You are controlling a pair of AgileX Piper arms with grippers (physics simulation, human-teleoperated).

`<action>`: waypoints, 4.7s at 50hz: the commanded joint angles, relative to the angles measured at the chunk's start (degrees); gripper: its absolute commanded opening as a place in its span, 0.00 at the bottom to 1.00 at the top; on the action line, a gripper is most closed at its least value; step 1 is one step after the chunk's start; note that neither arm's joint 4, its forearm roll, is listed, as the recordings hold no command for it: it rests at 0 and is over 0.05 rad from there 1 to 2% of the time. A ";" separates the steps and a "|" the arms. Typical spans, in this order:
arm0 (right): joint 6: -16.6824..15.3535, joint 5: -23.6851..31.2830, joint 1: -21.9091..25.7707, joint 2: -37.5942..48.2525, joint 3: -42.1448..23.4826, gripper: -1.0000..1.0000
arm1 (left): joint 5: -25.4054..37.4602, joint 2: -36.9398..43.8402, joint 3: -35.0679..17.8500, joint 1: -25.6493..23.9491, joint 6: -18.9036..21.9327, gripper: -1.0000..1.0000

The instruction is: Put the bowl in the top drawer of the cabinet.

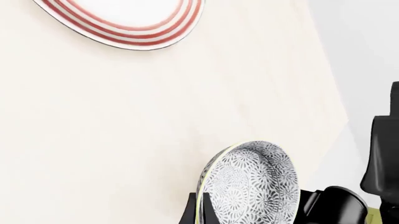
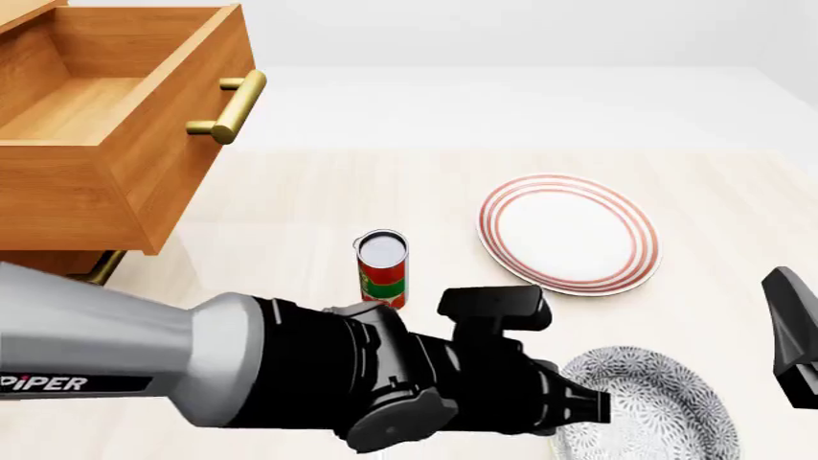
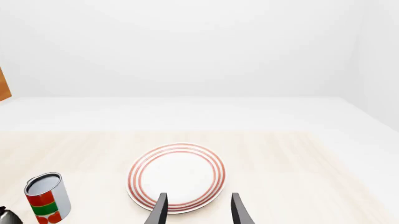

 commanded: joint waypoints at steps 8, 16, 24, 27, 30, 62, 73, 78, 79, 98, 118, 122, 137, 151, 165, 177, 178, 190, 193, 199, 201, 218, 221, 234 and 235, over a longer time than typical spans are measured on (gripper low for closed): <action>-0.01 0.00 0.00 0.02 0.00 1.00 | 2.67 -3.78 -0.82 2.47 2.11 0.00; 0.00 -0.01 -0.01 0.02 0.00 1.00 | 5.00 -5.45 -2.33 3.87 3.37 0.00; 0.00 -0.01 0.00 0.01 0.00 1.00 | 7.53 -7.43 -4.23 5.08 4.63 0.00; 0.01 -0.01 -0.01 0.01 0.00 1.00 | 8.51 -8.24 -4.89 5.57 5.15 0.00; 0.00 0.00 0.00 0.01 0.00 1.00 | 9.44 -9.09 -5.42 6.05 5.73 0.00; -0.48 1.15 -0.10 -0.74 -0.53 1.00 | 14.46 -13.99 -8.49 8.57 8.11 0.00; -0.51 1.17 -0.10 -0.76 -0.52 1.00 | 17.56 -15.15 -10.79 9.78 9.11 0.00; -0.49 1.21 -0.10 -0.80 -0.54 1.00 | 19.36 -15.64 -12.32 10.64 9.81 0.00; -0.50 1.22 -0.10 -0.81 -0.54 1.00 | 19.81 -15.78 -12.66 10.82 10.05 0.00; -0.53 1.31 -0.12 -0.91 -0.53 1.00 | 27.59 -17.44 -19.41 14.23 12.76 0.00; -0.54 1.07 -0.12 -0.71 -0.49 1.00 | 34.04 -18.92 -26.86 17.96 16.21 0.00; -0.55 1.09 -0.12 -0.72 -0.51 1.00 | 35.18 -19.23 -28.28 18.65 16.82 0.00; -0.57 0.14 -0.12 -0.24 -0.04 1.00 | 38.70 -20.31 -32.98 22.23 18.47 0.00; -0.56 0.14 -0.11 -0.25 -0.04 1.00 | 41.32 -20.85 -36.98 24.98 19.69 0.00; -0.56 0.14 -0.11 -0.25 -0.04 1.00 | 43.31 -22.34 -38.67 27.78 20.42 0.00; -0.56 0.13 -0.11 -0.22 -0.04 1.00 | 45.21 -23.04 -41.52 30.43 21.07 0.00; -0.57 0.14 -0.12 -0.24 -0.04 1.00 | 45.22 -23.13 -41.50 30.63 21.05 0.00; -0.57 0.13 -0.12 -0.22 -0.04 1.00 | 45.76 -24.48 -41.67 33.87 21.24 0.00; -0.57 0.14 -0.12 -0.24 -0.04 1.00 | 46.22 -25.03 -41.94 35.26 21.40 0.00; -0.56 0.13 -0.12 -0.23 -0.04 1.00 | 47.13 -25.95 -42.66 37.28 21.49 0.00; -0.56 0.13 -0.12 -0.23 -0.04 1.00 | 47.64 -26.19 -43.21 38.01 21.72 0.00; -0.56 0.14 -0.11 -0.24 -0.04 1.00 | 50.36 -28.23 -45.65 43.82 22.11 0.00; -0.56 0.13 -0.12 -0.23 -0.04 1.00 | 50.78 -28.59 -45.88 44.64 22.19 0.00; -0.57 0.13 -0.11 -0.23 -0.04 1.00 | 52.30 -29.89 -47.09 47.75 22.52 0.00; -0.56 0.14 -0.11 -0.24 -0.04 1.00 | 52.41 -29.90 -47.27 47.93 22.51 0.00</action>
